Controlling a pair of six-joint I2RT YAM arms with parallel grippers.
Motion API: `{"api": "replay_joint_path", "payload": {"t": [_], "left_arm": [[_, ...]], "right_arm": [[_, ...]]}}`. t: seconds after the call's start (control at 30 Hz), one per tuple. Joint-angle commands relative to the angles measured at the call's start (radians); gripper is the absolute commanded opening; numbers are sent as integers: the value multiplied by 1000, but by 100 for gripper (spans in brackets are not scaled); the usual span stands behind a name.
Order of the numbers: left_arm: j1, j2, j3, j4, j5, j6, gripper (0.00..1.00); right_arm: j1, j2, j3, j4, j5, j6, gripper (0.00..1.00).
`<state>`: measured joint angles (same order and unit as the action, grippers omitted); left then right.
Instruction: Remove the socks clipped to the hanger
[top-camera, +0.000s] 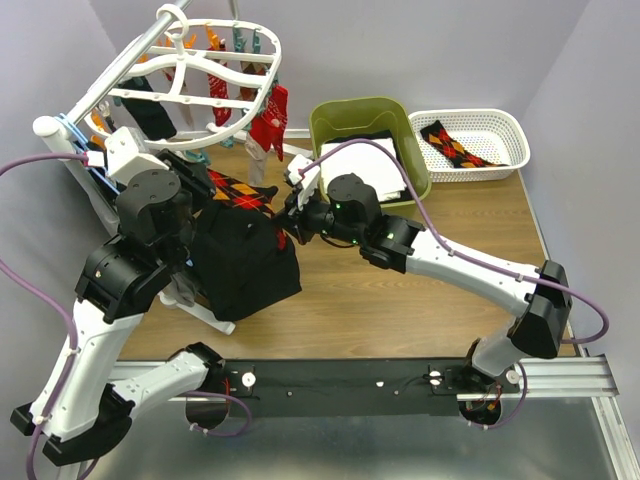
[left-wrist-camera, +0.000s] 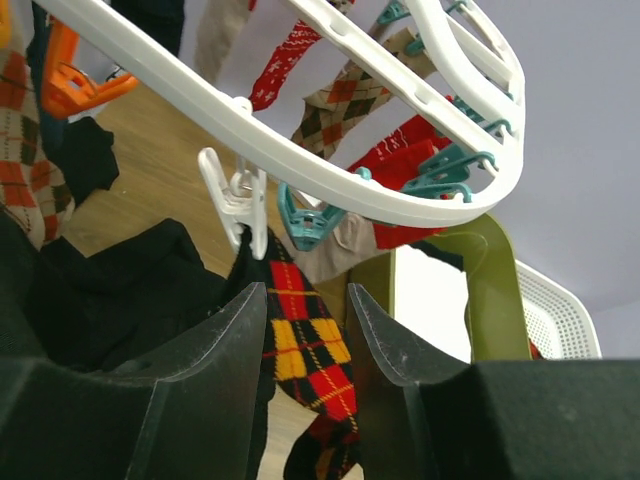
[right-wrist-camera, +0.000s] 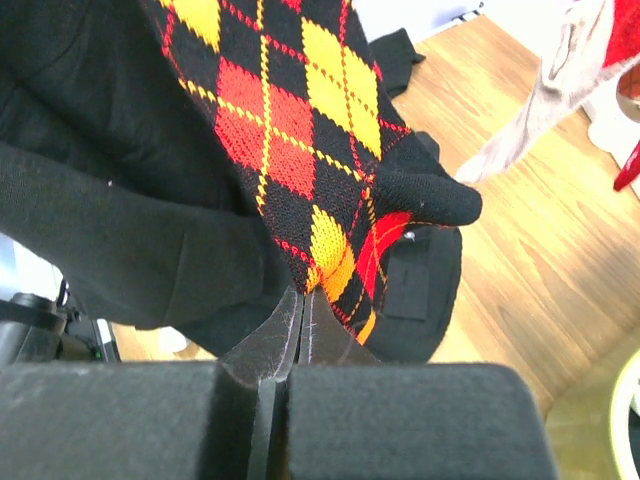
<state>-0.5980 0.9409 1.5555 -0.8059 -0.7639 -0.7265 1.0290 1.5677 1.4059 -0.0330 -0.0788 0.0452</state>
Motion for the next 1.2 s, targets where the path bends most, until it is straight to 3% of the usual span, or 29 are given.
{"api": "replay_joint_path", "payload": {"t": [0.0,0.33,0.47,0.6,0.7,0.9,1.07,1.17], "left_arm": [[0,-22,-21,-12,-104,-19,47],[12,-13,-8,-6,-170,-22,47],[58,10,-26,55,-101,-5,48],[156,7,-67,157,62,33,48],[227,-2,-107,232,162,64,53],[274,7,-149,270,212,76,61],[288,1,-182,304,221,76,59],[293,-1,-186,315,218,84,51]], "right_arm": [[9,-61,34,-57,40,-18,1],[9,-129,74,-114,8,-7,1],[8,-143,76,-122,7,-10,1],[8,-147,73,-122,4,-10,1],[9,-149,70,-120,1,-8,1],[9,-156,67,-117,-1,-7,1],[9,-170,61,-113,2,-7,1],[9,-178,59,-114,-1,-5,1]]}}
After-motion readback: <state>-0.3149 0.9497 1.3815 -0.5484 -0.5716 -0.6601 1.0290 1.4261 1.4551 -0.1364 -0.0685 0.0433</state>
